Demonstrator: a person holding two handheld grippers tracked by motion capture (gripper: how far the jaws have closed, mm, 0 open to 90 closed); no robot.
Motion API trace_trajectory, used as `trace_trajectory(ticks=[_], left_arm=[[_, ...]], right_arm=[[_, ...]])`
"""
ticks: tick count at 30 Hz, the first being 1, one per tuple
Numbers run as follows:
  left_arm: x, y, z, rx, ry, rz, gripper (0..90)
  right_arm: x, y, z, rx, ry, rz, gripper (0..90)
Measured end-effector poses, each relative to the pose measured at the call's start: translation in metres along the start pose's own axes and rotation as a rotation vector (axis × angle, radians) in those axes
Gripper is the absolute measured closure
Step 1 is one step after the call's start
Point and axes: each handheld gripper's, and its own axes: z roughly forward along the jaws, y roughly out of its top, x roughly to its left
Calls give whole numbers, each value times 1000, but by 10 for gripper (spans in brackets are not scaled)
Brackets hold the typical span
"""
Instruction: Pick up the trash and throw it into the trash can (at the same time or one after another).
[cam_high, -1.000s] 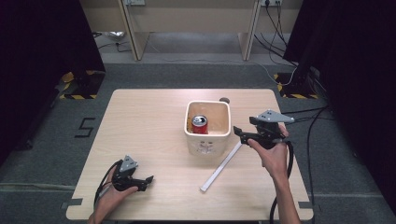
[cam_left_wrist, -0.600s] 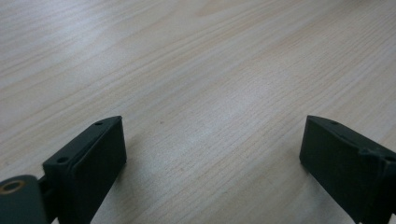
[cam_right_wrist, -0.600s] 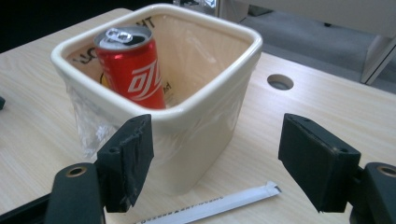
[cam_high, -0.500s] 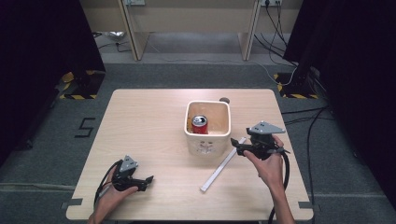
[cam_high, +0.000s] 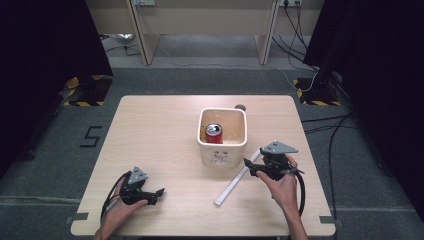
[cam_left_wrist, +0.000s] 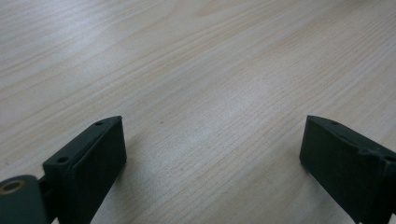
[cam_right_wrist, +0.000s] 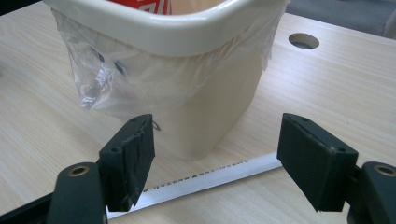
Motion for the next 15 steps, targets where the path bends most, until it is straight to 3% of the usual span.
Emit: trace_trajectory(ticks=[8, 15], left_arm=[[0, 0, 0, 2, 0, 2, 64], [0, 0, 0, 1, -1, 0, 64]], right_arm=[[6, -11, 8, 9, 17, 10, 279], [12, -21, 22, 54, 15, 16, 279]])
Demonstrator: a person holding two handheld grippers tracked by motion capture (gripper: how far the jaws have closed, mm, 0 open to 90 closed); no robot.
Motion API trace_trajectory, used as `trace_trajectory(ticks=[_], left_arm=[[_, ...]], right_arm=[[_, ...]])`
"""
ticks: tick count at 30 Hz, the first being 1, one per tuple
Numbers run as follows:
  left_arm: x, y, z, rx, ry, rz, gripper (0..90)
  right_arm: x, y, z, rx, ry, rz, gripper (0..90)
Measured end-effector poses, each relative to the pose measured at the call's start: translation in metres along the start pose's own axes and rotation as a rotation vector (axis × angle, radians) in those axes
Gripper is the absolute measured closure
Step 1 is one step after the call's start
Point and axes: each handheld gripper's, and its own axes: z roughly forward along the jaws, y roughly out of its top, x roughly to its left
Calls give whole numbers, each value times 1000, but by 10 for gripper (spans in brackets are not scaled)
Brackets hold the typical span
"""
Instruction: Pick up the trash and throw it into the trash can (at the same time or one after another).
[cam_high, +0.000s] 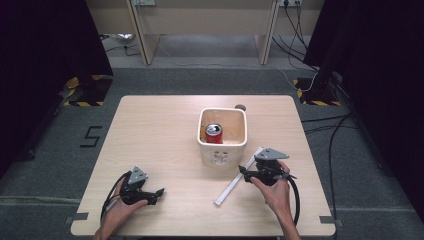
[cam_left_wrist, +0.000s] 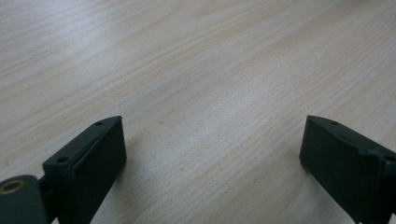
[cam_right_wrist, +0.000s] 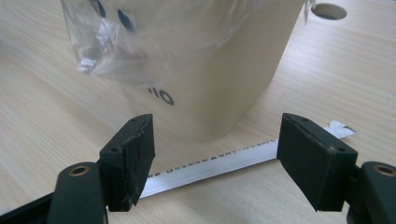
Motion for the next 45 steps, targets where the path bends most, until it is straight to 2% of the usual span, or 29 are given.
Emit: trace_trajectory(ticks=[12, 17, 20, 28, 31, 36, 45], left_arm=[[0, 0, 0, -1, 0, 0, 64], [0, 0, 0, 2, 1, 0, 64], [0, 0, 0, -1, 0, 0, 64], [0, 0, 0, 0, 0, 0, 64], [0, 0, 0, 0, 0, 2, 64], [0, 0, 0, -1, 0, -1, 64], [0, 0, 0, 0, 1, 1, 64]], right_arm=[[-2, -15, 21, 53, -35, 34, 279], [-2, -17, 28, 58, -49, 51, 279], [-1, -18, 33, 50, -37, 67, 278], [0, -22, 44, 90, -78, 40, 283], [-2, -25, 44, 107, -105, 28, 288], [-9, -27, 38, 111, -113, 34, 307], [-34, -37, 17, 121, -151, 97, 339]])
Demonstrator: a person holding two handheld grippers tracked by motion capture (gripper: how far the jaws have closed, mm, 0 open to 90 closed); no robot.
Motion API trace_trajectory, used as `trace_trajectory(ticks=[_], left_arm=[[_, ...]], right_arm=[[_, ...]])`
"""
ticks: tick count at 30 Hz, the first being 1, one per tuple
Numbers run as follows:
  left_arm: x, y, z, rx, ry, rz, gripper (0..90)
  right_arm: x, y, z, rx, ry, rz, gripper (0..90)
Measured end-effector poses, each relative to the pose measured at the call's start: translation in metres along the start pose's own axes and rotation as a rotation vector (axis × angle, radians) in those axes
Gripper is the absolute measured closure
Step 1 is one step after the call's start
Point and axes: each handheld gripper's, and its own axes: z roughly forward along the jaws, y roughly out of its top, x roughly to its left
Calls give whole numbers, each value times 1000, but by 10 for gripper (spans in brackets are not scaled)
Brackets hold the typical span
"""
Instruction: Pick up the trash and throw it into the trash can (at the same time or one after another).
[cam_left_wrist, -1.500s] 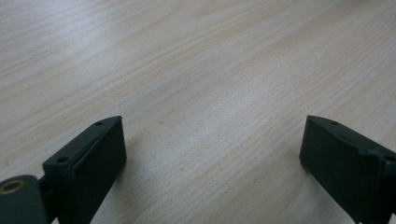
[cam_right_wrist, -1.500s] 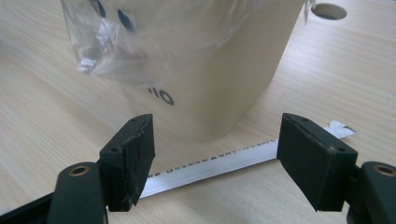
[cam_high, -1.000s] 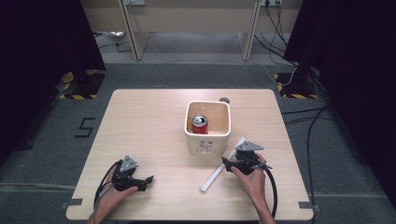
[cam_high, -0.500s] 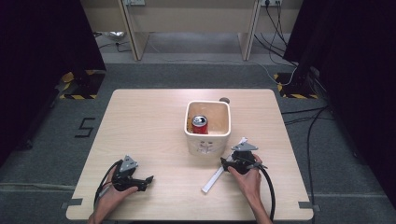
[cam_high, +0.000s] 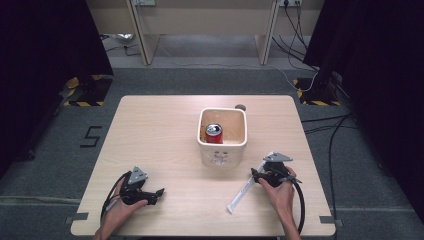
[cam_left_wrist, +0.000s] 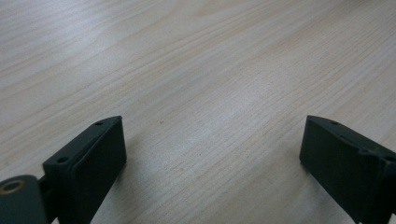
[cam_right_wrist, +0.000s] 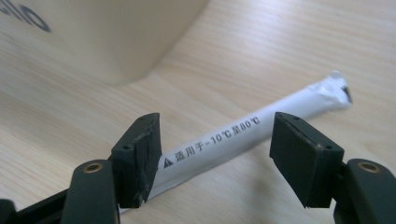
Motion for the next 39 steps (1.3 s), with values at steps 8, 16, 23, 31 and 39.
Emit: trace_trajectory(ticks=[8, 16, 23, 31, 39], left_arm=[[0, 0, 0, -1, 0, -2, 64], [0, 0, 0, 0, -1, 0, 64], [0, 0, 0, -1, 0, -2, 64], [0, 0, 0, -1, 0, 0, 64], [0, 0, 0, 1, -1, 0, 64]], right_arm=[[3, -5, -10, -14, 48, 17, 315], [19, -10, -15, 31, 5, -21, 292], [11, -19, -12, 36, 2, 5, 362], [0, -18, -11, 4, 20, -15, 594], [-12, -17, -9, -17, 49, 3, 707]])
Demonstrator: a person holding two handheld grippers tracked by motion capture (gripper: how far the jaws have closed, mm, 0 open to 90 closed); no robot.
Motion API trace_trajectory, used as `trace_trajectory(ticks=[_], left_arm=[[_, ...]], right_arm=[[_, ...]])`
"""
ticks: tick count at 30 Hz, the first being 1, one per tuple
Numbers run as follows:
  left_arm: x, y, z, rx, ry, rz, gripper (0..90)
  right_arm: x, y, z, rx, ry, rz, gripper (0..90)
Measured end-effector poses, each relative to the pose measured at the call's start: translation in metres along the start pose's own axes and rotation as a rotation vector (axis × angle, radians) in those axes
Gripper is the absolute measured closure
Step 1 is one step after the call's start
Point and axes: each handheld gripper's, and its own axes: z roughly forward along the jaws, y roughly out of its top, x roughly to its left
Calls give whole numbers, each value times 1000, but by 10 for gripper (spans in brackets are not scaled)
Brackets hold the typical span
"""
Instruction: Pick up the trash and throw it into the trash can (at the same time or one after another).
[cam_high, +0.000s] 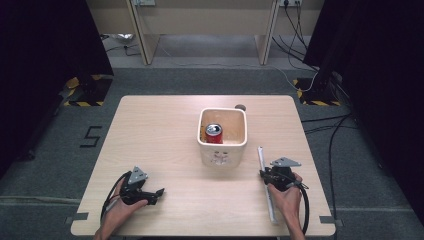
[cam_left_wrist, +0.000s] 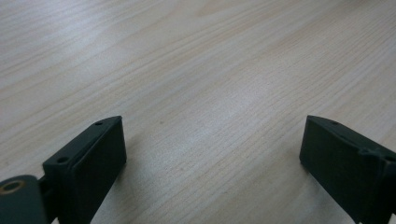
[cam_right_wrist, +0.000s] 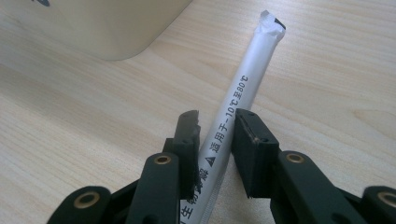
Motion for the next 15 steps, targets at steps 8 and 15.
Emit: trace_trajectory(ticks=[8, 15], left_arm=[[0, 0, 0, -2, 0, -2, 64], [0, 0, 0, -2, 0, -3, 64]], right_arm=[[8, -2, -9, 15, -28, 9, 564], [10, -9, -14, 43, -35, 0, 636]])
